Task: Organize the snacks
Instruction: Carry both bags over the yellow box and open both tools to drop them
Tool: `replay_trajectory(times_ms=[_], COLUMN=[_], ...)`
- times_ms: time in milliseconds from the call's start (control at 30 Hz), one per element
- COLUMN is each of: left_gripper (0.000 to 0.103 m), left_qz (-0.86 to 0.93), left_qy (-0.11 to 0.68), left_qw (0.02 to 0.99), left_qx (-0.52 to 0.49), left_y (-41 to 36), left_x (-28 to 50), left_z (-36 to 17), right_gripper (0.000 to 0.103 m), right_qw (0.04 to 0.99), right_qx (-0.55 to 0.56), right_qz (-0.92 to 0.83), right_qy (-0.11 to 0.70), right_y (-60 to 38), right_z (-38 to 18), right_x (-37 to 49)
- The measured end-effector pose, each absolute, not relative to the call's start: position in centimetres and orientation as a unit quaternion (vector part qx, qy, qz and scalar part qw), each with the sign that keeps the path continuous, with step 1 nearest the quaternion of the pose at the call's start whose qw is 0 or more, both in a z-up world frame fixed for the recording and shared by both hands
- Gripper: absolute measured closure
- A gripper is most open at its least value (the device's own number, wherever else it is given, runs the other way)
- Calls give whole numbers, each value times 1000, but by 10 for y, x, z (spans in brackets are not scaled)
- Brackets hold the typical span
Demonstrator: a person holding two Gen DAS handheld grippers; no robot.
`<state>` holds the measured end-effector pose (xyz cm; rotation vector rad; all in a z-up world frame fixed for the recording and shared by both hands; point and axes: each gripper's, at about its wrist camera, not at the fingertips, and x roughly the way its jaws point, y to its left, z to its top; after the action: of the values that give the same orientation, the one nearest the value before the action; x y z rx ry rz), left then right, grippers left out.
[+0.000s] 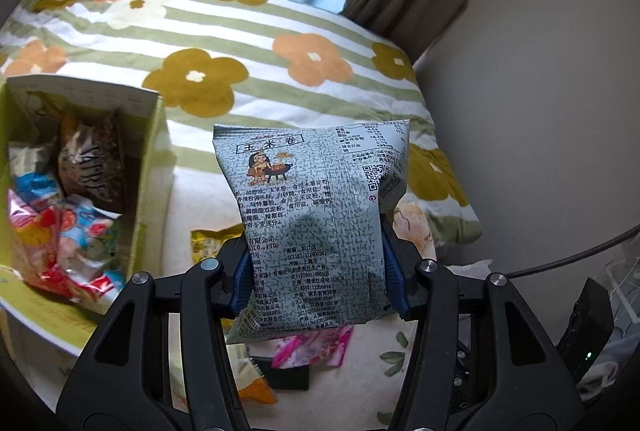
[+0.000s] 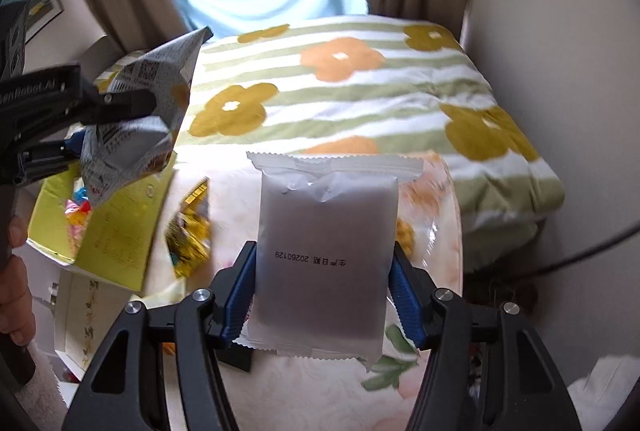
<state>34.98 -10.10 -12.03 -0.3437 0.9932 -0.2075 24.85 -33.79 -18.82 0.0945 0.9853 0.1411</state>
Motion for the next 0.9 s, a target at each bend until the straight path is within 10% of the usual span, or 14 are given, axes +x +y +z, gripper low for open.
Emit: replay_trajectory(times_ms=[900], left_gripper=[53], left_qz=[57], left_qy=[483], left_qw=[853], left_qx=[-191], left_y=[235], left_x=[309], left_z=[-151], right_gripper=[45], right_qw=[856], right_qx=[-10], right_qz=[242], right_qy=[457], right_y=[-49], right_z=[-153], right_x=[308])
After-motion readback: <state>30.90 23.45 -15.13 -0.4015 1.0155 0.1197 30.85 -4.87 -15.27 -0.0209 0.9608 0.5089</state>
